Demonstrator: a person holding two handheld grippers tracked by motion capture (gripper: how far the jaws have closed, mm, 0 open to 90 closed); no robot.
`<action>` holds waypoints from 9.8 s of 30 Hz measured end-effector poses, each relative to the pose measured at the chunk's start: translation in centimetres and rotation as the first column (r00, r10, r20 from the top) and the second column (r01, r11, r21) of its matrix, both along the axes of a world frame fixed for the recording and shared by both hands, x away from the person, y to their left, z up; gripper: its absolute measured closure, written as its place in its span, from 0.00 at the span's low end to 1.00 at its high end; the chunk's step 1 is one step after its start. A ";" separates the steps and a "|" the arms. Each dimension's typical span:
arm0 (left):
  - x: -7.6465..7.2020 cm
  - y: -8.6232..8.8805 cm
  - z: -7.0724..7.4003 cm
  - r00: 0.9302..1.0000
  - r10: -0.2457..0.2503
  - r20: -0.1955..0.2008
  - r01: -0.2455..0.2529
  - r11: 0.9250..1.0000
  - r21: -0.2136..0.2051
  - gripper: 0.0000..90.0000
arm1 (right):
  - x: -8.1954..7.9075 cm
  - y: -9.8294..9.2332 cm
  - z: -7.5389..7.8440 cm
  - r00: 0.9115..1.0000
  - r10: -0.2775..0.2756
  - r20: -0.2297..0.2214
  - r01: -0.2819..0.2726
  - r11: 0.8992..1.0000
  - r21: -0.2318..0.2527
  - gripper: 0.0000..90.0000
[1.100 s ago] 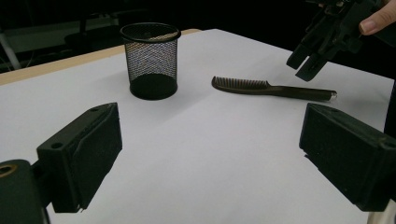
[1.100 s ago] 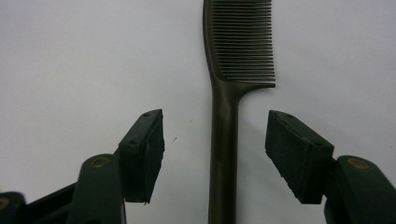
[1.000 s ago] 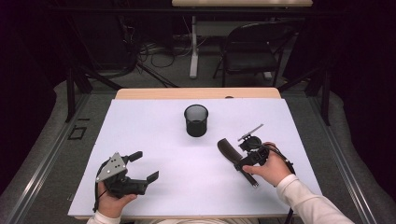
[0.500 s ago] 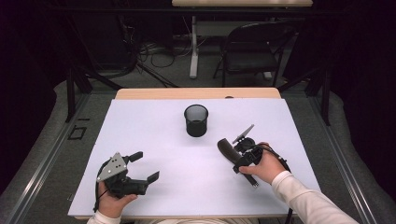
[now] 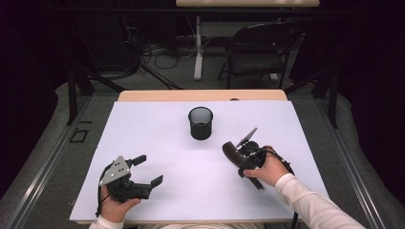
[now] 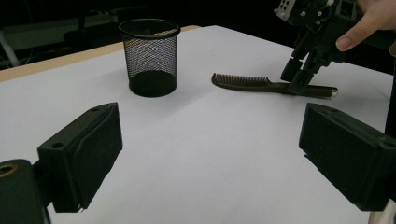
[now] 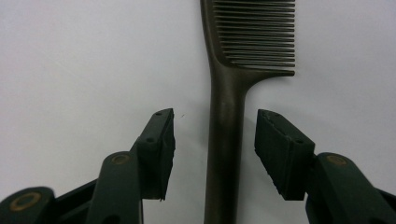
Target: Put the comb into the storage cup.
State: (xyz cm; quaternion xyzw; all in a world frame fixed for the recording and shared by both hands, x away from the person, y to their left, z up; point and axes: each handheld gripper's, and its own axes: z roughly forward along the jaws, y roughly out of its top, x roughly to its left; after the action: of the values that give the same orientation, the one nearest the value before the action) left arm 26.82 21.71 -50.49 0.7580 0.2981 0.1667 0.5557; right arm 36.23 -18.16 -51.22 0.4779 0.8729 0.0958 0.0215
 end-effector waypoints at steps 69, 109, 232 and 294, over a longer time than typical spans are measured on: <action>0.2 0.0 -0.3 1.000 0.003 -0.014 -0.003 1.000 0.006 0.07 | 1.0 -0.1 -1.2 0.992 -0.104 -0.075 0.102 0.994 -0.034 0.80; 0.3 0.0 -0.3 1.000 0.009 -0.017 -0.009 1.000 0.009 0.07 | 0.7 -0.8 -0.1 0.993 -0.102 -0.056 0.102 0.995 0.010 0.81; 0.8 0.3 -0.4 1.000 0.012 -0.008 -0.012 1.000 -0.024 0.17 | -3.2 3.6 4.7 0.730 -0.044 0.682 -0.246 0.914 0.322 0.81; 8.5 -6.0 10.1 0.985 -0.030 -0.170 0.011 0.994 -0.112 0.39 | -4.8 3.4 4.7 0.612 -0.062 0.788 -0.269 0.921 0.282 0.81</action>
State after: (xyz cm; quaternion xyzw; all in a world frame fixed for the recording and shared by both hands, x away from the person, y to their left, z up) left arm 35.28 15.71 -40.40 0.7407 0.3458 0.0783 0.5707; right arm 31.45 -14.75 -46.48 0.3301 0.7666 0.4598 0.3033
